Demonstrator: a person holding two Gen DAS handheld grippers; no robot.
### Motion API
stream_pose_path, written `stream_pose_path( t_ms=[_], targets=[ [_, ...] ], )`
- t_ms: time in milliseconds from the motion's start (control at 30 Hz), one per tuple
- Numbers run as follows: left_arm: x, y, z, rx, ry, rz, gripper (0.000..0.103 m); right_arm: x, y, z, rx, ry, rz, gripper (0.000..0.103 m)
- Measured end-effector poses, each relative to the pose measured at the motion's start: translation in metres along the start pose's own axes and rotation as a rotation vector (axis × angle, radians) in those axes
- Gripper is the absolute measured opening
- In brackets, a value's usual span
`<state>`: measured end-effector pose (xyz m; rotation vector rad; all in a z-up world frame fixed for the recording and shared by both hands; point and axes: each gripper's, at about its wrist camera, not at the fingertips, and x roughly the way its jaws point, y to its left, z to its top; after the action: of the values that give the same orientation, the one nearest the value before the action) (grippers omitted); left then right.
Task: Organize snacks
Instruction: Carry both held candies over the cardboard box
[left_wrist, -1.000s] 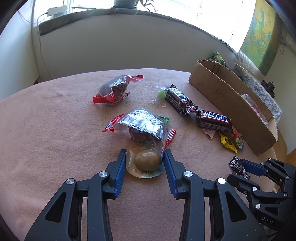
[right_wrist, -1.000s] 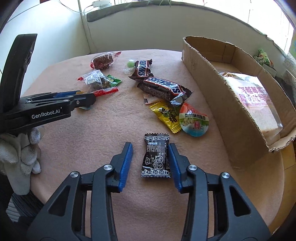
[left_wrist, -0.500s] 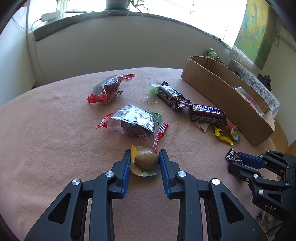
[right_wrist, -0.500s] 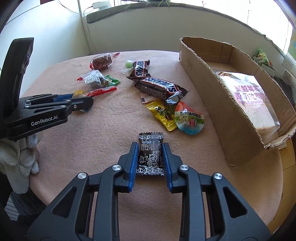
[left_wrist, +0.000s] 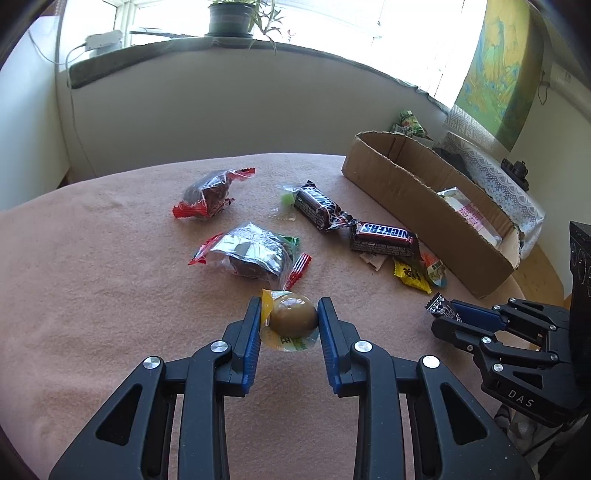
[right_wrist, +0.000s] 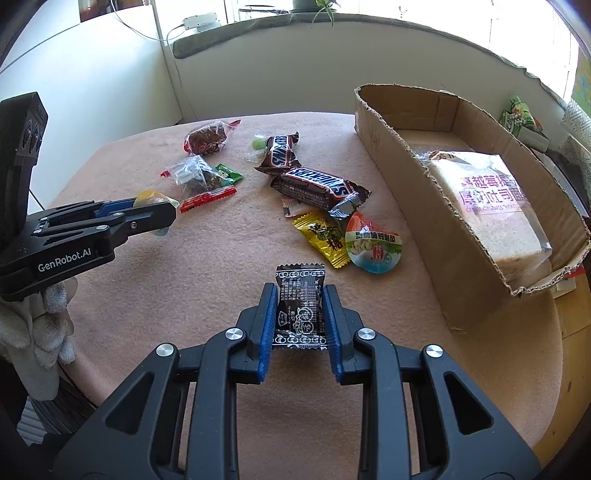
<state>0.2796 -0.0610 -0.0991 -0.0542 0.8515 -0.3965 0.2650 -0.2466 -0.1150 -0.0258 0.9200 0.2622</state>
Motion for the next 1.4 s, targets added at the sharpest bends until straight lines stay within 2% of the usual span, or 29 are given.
stream_pose_path(
  t_ms=[300, 767, 1000, 1400],
  targets=[
    [-0.006, -0.018, 0.018, 0.004, -0.044, -0.035, 0.028, -0.023, -0.007, 0.015, -0.003, -0.060, 0.000, 0.026],
    [0.007, -0.057, 0.058, 0.034, -0.090, -0.082, 0.028, -0.046, -0.043, 0.052, 0.020, -0.144, -0.042, 0.026],
    [0.025, -0.075, 0.085, 0.053, -0.090, -0.105, 0.028, -0.051, -0.073, 0.081, 0.047, -0.174, -0.071, 0.026],
    [0.068, -0.112, 0.119, 0.086, -0.075, -0.114, 0.028, -0.031, -0.127, 0.116, 0.085, -0.160, -0.102, 0.026]
  ],
)
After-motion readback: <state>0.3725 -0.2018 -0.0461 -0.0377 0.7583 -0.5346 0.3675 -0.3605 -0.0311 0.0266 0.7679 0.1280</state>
